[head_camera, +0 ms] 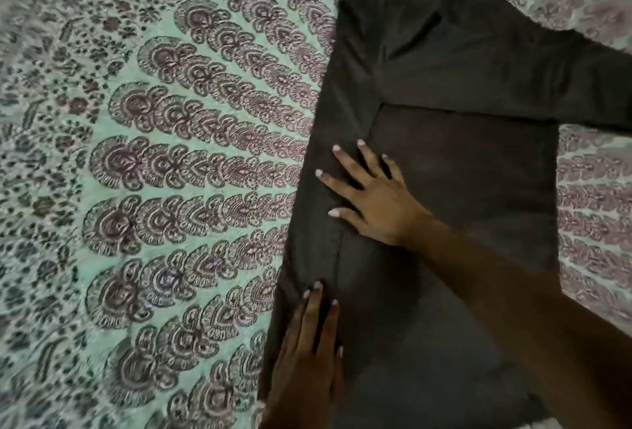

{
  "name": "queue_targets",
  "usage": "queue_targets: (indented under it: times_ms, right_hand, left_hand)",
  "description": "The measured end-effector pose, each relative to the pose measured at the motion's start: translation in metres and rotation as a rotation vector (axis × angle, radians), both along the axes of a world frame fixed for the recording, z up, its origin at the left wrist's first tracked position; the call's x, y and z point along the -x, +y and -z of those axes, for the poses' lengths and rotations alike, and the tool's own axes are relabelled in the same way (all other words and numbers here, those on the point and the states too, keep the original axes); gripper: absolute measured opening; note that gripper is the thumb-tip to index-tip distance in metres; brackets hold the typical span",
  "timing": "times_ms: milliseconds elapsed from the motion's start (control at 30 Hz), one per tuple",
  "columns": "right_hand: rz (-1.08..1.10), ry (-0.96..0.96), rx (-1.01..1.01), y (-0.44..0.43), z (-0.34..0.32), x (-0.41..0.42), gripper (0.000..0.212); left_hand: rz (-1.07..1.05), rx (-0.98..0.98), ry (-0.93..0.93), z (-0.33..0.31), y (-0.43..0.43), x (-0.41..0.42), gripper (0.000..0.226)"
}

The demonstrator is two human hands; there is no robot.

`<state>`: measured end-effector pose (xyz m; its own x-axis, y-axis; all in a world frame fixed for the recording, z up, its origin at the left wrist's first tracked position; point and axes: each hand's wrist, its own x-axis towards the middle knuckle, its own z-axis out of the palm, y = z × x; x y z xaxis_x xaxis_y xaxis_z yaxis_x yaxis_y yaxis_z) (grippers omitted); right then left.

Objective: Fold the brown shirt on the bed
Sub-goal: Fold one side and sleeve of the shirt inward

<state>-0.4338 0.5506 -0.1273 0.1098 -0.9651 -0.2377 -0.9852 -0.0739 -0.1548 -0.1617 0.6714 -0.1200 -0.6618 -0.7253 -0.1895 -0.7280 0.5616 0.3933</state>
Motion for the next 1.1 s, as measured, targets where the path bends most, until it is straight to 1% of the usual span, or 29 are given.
queue_targets:
  times_ms: [67,100,133,200,300,400,433,467,533,600,700,767,800,867,933,1000,1033,1067,1100]
  right_hand:
    - [-0.164,0.001,-0.027,0.019,-0.003,-0.024,0.068]
    - [-0.206,-0.002,-0.046,0.031,-0.005,-0.035,0.068]
    - [-0.203,-0.011,-0.066,0.043,-0.007,-0.043,0.067]
    - [-0.102,-0.038,-0.075,0.063,-0.016,-0.057,0.064]
    - [0.104,-0.106,-0.063,0.088,-0.026,-0.076,0.057]
    - [0.377,-0.358,0.020,0.101,-0.026,-0.091,0.045]
    - [0.439,-0.421,0.009,0.104,-0.025,-0.095,0.042]
    - [0.464,-0.432,-0.007,0.108,-0.025,-0.099,0.042]
    - [0.433,-0.369,-0.025,0.114,-0.024,-0.104,0.041]
    - [0.377,-0.259,-0.014,0.121,-0.026,-0.106,0.037]
    - [0.276,-0.184,0.115,0.130,-0.027,-0.103,0.029]
    - [0.155,-0.166,0.187,0.133,-0.027,-0.100,0.034]
    - [0.083,-0.153,0.199,0.133,-0.027,-0.098,0.037]
    - [-0.046,-0.115,0.186,0.132,-0.025,-0.096,0.044]
    - [-0.202,-0.065,0.124,0.132,-0.021,-0.097,0.052]
    - [-0.365,-0.014,0.042,0.136,-0.015,-0.091,0.055]
    - [-0.394,0.008,0.024,0.135,-0.013,-0.085,0.055]
    - [-0.352,0.023,0.030,0.132,-0.012,-0.079,0.054]
    - [-0.245,0.024,0.048,0.127,-0.013,-0.072,0.055]
  left_hand:
    - [-0.075,-0.002,-0.007,-0.003,0.016,-0.011,0.050]
    - [-0.105,0.009,-0.018,-0.004,0.024,-0.016,0.047]
    - [-0.126,0.026,-0.019,-0.004,0.030,-0.021,0.044]
    - [-0.121,0.041,-0.020,-0.005,0.037,-0.028,0.041]
    - [-0.062,0.068,-0.034,-0.008,0.041,-0.035,0.048]
    - [-0.001,0.090,0.039,-0.014,0.042,-0.035,0.045]
    - [0.020,0.095,0.058,-0.015,0.042,-0.036,0.042]
    - [0.038,0.105,0.069,-0.015,0.042,-0.036,0.039]
    - [0.060,0.129,0.085,-0.014,0.040,-0.036,0.036]
    - [0.074,0.140,0.108,-0.010,0.038,-0.037,0.036]
    - [0.112,0.152,0.146,-0.008,0.036,-0.037,0.037]
    - [0.131,0.185,0.179,-0.010,0.033,-0.037,0.030]
    - [0.115,0.201,0.187,-0.013,0.033,-0.037,0.025]
    - [0.003,0.199,0.182,-0.017,0.032,-0.040,0.023]
    - [-0.134,0.141,0.110,-0.015,0.031,-0.048,0.031]
    - [-0.166,0.108,0.010,-0.008,0.031,-0.058,0.042]
    - [-0.141,0.110,-0.029,-0.005,0.031,-0.062,0.045]
    - [-0.108,0.117,-0.059,-0.004,0.029,-0.064,0.047]
    - [-0.089,0.126,-0.062,-0.005,0.028,-0.063,0.048]
